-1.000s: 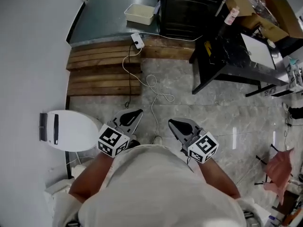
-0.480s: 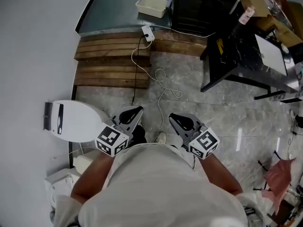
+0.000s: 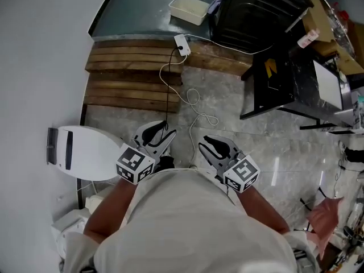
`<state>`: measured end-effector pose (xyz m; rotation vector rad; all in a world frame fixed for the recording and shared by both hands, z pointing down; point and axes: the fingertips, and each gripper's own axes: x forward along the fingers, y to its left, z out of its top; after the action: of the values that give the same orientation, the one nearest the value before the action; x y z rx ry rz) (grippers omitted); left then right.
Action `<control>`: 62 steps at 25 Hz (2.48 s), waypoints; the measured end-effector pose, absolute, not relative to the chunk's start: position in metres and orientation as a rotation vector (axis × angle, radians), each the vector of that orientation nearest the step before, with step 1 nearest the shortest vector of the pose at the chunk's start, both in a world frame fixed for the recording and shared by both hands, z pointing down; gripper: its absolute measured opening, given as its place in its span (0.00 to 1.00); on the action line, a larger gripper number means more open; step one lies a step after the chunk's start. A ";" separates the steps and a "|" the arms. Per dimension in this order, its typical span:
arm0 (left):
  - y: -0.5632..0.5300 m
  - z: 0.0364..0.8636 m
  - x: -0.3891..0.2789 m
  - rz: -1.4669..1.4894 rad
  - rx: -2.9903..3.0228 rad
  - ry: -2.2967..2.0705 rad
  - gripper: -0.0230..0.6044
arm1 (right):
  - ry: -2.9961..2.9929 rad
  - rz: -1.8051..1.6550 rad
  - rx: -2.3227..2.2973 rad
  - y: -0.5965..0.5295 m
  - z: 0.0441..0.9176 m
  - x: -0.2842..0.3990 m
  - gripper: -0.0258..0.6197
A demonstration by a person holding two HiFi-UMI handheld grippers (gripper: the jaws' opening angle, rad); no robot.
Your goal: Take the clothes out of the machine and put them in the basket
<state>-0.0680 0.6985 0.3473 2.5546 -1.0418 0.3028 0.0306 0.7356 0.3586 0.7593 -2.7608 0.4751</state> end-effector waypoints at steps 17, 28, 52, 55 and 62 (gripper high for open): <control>0.592 0.354 -0.214 0.239 2.526 -1.096 0.27 | -2.703 0.420 0.722 0.614 0.350 -0.104 0.16; 0.508 0.371 -0.243 0.280 2.467 -1.145 0.27 | -2.720 0.452 0.651 0.517 0.364 -0.134 0.16; 0.165 0.278 -0.179 0.392 2.605 -0.984 0.27 | -2.745 0.584 0.756 0.209 0.315 -0.098 0.16; 0.153 0.259 -0.164 0.432 2.640 -0.949 0.27 | -2.771 0.584 0.811 0.198 0.303 -0.087 0.16; 0.142 0.233 -0.118 0.553 2.743 -0.796 0.26 | -2.768 0.628 1.026 0.200 0.292 -0.046 0.16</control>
<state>-0.1176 0.1418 0.2326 2.7432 -0.7961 0.5526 -0.0456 0.1995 0.2919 1.0255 -2.7682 0.6279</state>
